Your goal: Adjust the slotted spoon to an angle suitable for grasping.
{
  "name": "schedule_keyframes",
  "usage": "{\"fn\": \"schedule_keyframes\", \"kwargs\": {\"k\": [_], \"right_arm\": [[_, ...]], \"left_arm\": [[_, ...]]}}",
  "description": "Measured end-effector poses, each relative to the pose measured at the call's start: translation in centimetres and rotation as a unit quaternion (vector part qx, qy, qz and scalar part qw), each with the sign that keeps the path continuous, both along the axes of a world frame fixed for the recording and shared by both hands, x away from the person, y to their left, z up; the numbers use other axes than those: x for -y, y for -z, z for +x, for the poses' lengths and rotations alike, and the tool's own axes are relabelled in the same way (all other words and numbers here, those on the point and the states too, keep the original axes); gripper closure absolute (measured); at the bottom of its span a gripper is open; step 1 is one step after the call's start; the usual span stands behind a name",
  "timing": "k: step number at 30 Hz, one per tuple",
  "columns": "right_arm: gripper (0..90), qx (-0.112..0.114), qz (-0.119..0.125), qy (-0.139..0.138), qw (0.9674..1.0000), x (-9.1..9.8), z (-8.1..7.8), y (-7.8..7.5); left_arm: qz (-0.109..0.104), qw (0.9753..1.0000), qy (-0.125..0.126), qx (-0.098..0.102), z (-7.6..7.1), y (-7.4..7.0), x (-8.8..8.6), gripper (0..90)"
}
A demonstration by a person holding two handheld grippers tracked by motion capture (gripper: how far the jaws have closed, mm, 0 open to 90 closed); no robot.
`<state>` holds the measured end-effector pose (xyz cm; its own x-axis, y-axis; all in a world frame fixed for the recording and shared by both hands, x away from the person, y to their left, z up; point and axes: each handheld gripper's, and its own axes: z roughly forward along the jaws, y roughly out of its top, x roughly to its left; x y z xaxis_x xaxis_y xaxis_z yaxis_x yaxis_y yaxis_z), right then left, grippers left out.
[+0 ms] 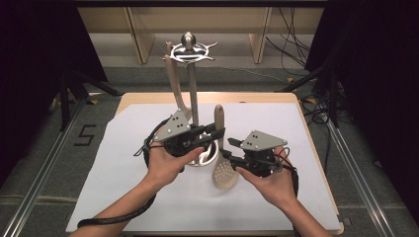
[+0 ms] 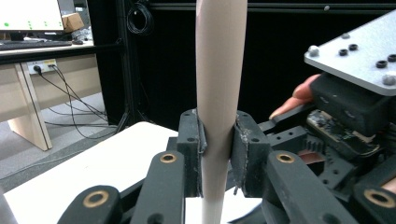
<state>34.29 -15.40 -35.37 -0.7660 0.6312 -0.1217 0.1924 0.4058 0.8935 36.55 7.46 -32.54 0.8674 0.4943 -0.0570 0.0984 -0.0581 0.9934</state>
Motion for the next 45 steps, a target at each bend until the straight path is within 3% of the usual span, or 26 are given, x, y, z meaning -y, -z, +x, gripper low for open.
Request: {"fn": "schedule_keyframes", "kwargs": {"k": [1,6,7,12,14,15,17,20,21,23,24,25,27,30,34,35,37,39,40,45], "right_arm": [[52.4,-0.009,0.000,0.001,1.0000,0.2,-0.2,0.0],[50.1,-0.012,0.010,0.010,0.9998,1.5,-1.0,0.6],[49.8,-0.023,0.009,0.011,0.9996,1.9,-1.1,0.8],[49.3,-0.030,0.017,0.027,0.9990,3.3,-1.1,1.7],[49.2,-0.058,0.021,0.039,0.9973,3.8,-1.2,1.9],[49.2,-0.044,0.019,0.038,0.9981,4.1,-1.0,2.1],[49.2,-0.067,0.028,0.055,0.9958,4.7,-1.0,2.5],[49.2,-0.060,0.029,0.061,0.9959,5.3,-0.7,3.2],[49.2,-0.075,0.035,0.070,0.9941,5.2,-0.8,3.3],[49.3,-0.066,0.020,0.066,0.9954,5.5,-0.6,3.5],[49.3,-0.079,0.026,0.074,0.9938,5.3,-0.8,3.7],[49.3,-0.069,0.024,0.071,0.9948,5.4,-0.6,3.8],[49.3,-0.082,0.033,0.079,0.9930,5.4,-0.7,4.0],[49.4,-0.075,0.027,0.079,0.9937,5.8,-0.5,4.1],[49.5,-0.087,0.025,0.084,0.9924,6.2,-0.5,4.4],[49.5,-0.072,0.020,0.080,0.9940,6.3,-0.3,4.5],[49.6,-0.082,0.029,0.088,0.9923,6.3,-0.3,4.5],[49.6,-0.073,0.023,0.084,0.9935,6.5,-0.1,4.5],[49.7,-0.093,0.029,0.088,0.9913,6.4,-0.3,4.4],[49.8,-0.083,0.027,0.085,0.9926,6.4,0.0,4.5]], "left_arm": [[0.001,1.0000,0.006,0.001,0.1,-0.1,-0.2,74.5],[-0.001,0.9997,0.022,0.003,0.5,-0.4,-1.6,74.6],[-0.003,0.9997,0.025,0.003,0.6,-0.4,-1.8,74.6],[-0.007,0.9990,0.042,0.010,0.9,-0.7,-3.1,74.6],[-0.011,0.9986,0.050,0.012,1.1,-0.8,-3.6,74.6],[-0.013,0.9984,0.054,0.007,1.2,-0.9,-3.9,74.6],[-0.016,0.9982,0.057,0.008,1.4,-1.0,-4.3,74.6],[-0.015,0.9980,0.060,0.016,1.7,-1.2,-4.9,74.6],[-0.013,0.9978,0.062,0.020,1.8,-1.3,-5.0,74.6],[-0.011,0.9975,0.067,0.022,1.9,-1.5,-5.2,74.6],[-0.011,0.9972,0.070,0.022,1.9,-1.6,-5.3,74.6],[-0.011,0.9969,0.074,0.023,2.0,-1.7,-5.4,74.6],[-0.012,0.9966,0.078,0.025,2.1,-1.9,-5.5,74.6],[-0.009,0.9959,0.086,0.027,2.4,-2.1,-5.9,74.6],[-0.011,0.9956,0.089,0.029,2.8,-2.3,-6.4,74.6],[-0.011,0.9955,0.089,0.031,2.8,-2.3,-6.5,74.5],[-0.009,0.9955,0.089,0.032,2.9,-2.5,-6.6,74.6],[-0.005,0.9954,0.090,0.034,2.9,-2.6,-6.7,74.6],[-0.003,0.9953,0.090,0.034,2.9,-2.6,-6.7,74.6],[-0.001,0.9951,0.092,0.037,2.9,-2.8,-6.9,74.6]]}}
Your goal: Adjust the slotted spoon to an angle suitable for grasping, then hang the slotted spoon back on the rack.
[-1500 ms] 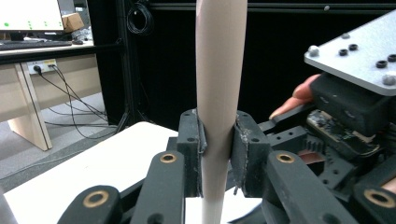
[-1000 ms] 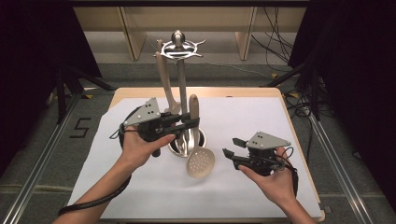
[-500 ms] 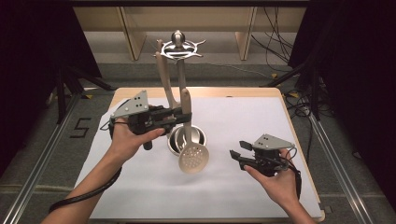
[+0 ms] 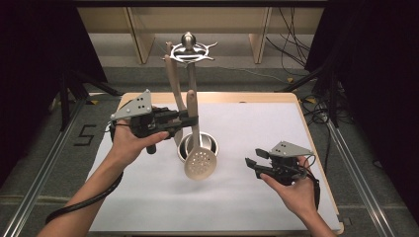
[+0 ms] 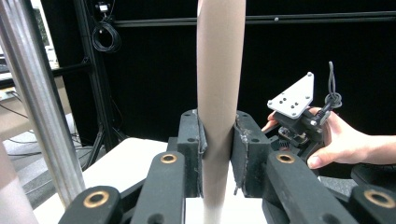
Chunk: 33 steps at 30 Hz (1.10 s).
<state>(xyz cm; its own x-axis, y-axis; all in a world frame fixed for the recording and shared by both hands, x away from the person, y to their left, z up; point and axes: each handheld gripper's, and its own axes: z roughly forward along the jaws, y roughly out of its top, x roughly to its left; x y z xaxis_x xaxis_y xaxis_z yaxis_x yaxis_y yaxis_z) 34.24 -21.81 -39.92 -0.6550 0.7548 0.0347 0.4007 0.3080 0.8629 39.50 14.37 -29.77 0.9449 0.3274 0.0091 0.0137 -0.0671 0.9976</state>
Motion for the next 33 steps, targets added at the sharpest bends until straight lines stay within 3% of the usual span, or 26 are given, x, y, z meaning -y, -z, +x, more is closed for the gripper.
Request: {"fn": "schedule_keyframes", "kwargs": {"k": [6,9,10,12,16,18,19,23,24,28,29,31,33], "right_arm": [[50.1,-0.011,0.005,-0.001,0.9999,-0.1,0.0,0.2],[50.3,-0.002,-0.001,0.000,1.0000,0.2,0.1,0.1],[50.3,0.010,-0.004,0.000,0.9999,0.3,0.2,0.1],[50.3,-0.004,0.003,-0.003,1.0000,0.2,0.2,0.2],[50.3,0.010,-0.003,0.000,0.9999,0.4,0.3,0.2],[50.3,-0.013,0.006,0.004,0.9999,0.2,0.1,0.2],[50.3,0.005,-0.004,-0.001,1.0000,0.4,0.4,0.2],[50.2,0.003,-0.006,-0.002,1.0000,0.6,0.5,0.3],[50.3,-0.008,0.003,0.001,1.0000,0.5,0.5,0.3],[50.3,-0.006,0.004,0.003,1.0000,0.5,0.5,0.3],[50.2,0.005,-0.004,-0.002,1.0000,0.7,0.6,0.3],[50.3,-0.025,0.010,0.009,0.9996,0.5,0.2,0.3],[50.3,-0.013,0.005,0.005,0.9999,0.6,0.3,0.4]], "left_arm": [[0.002,1.0000,0.005,0.002,0.2,-0.2,-0.2,74.6],[-0.002,1.0000,0.009,0.002,0.3,-0.3,-0.2,74.6],[-0.002,1.0000,0.009,0.002,0.3,-0.3,-0.3,74.6],[-0.005,0.9999,0.012,0.000,0.4,-0.4,-0.3,74.6],[-0.002,0.9998,0.022,0.003,0.5,-0.7,-0.5,74.5],[-0.002,0.9996,0.027,0.004,0.6,-0.8,-0.6,74.6],[-0.004,0.9996,0.029,0.002,0.7,-0.8,-0.6,74.6],[-0.001,0.9995,0.031,0.003,1.0,-0.8,-0.8,74.6],[-0.003,0.9995,0.030,0.001,1.0,-0.8,-0.8,74.5],[-0.002,0.9994,0.034,0.000,1.1,-0.7,-0.9,74.5],[-0.001,0.9994,0.036,0.000,1.2,-0.7,-0.9,74.5],[-0.004,0.9993,0.037,-0.003,1.2,-0.7,-0.8,74.6],[-0.005,0.9992,0.039,-0.004,1.3,-0.7,-0.8,74.6]]}}
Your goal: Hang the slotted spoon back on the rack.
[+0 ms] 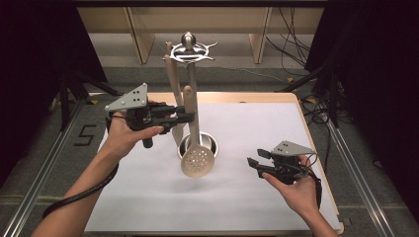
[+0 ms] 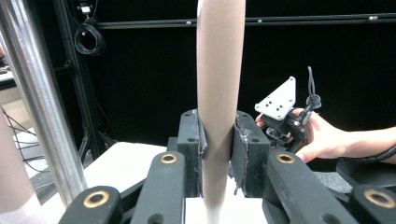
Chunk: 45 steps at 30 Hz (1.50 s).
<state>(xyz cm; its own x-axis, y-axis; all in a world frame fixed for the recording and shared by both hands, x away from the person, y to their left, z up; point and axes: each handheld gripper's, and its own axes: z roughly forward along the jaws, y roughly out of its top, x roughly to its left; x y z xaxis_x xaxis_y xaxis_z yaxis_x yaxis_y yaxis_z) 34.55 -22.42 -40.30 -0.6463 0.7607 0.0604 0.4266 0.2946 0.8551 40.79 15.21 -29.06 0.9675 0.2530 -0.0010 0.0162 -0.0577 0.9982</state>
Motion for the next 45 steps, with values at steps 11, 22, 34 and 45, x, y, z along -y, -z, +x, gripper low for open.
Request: {"fn": "schedule_keyframes", "kwargs": {"k": [11,22,34,45], "right_arm": [[50.2,0.013,-0.007,-0.001,0.9999,0.2,0.1,-0.1],[50.2,0.009,-0.004,-0.001,0.9999,0.2,0.1,-0.1],[50.1,0.007,-0.003,0.004,1.0000,0.1,0.1,0.0],[50.0,0.008,-0.003,0.006,0.9999,0.1,0.1,0.0]], "left_arm": [[0.003,1.0000,0.006,0.002,0.5,-0.6,0.1,74.5],[-0.005,0.9999,0.011,-0.003,1.0,-1.1,0.1,74.5],[-0.006,0.9998,0.015,-0.007,1.5,-1.7,0.0,74.5],[-0.008,0.9998,0.019,-0.007,1.8,-2.0,0.0,74.5]]}}
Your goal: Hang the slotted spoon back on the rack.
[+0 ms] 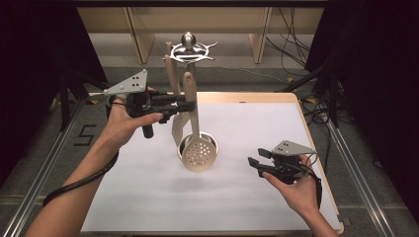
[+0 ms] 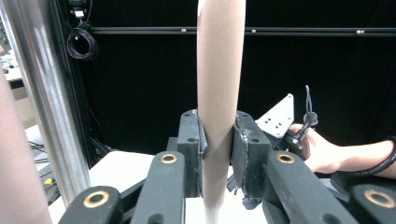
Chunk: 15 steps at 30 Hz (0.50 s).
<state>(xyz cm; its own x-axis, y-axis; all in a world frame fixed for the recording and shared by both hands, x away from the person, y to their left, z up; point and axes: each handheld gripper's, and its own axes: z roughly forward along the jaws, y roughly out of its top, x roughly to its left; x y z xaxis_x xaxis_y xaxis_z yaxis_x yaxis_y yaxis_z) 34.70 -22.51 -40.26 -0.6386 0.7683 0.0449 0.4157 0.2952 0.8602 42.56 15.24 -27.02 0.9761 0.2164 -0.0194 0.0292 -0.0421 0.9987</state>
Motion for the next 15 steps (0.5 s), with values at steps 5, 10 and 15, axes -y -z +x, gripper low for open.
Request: {"fn": "schedule_keyframes", "kwargs": {"k": [5,10,15], "right_arm": [[50.0,-0.001,-0.003,-0.003,1.0000,-0.07,-0.11,-0.09],[50.0,0.006,-0.001,-0.006,1.0000,-0.17,-0.09,-0.26],[49.9,-0.001,-0.008,-0.009,0.9999,-0.18,-0.11,-0.29]], "left_arm": [[0.001,1.0000,-0.002,0.000,0.05,-0.17,-0.07,74.5],[0.000,1.0000,0.000,-0.003,-0.02,-0.30,-0.10,74.5],[-0.001,1.0000,0.004,-0.004,0.16,-0.46,-0.20,74.5]]}}
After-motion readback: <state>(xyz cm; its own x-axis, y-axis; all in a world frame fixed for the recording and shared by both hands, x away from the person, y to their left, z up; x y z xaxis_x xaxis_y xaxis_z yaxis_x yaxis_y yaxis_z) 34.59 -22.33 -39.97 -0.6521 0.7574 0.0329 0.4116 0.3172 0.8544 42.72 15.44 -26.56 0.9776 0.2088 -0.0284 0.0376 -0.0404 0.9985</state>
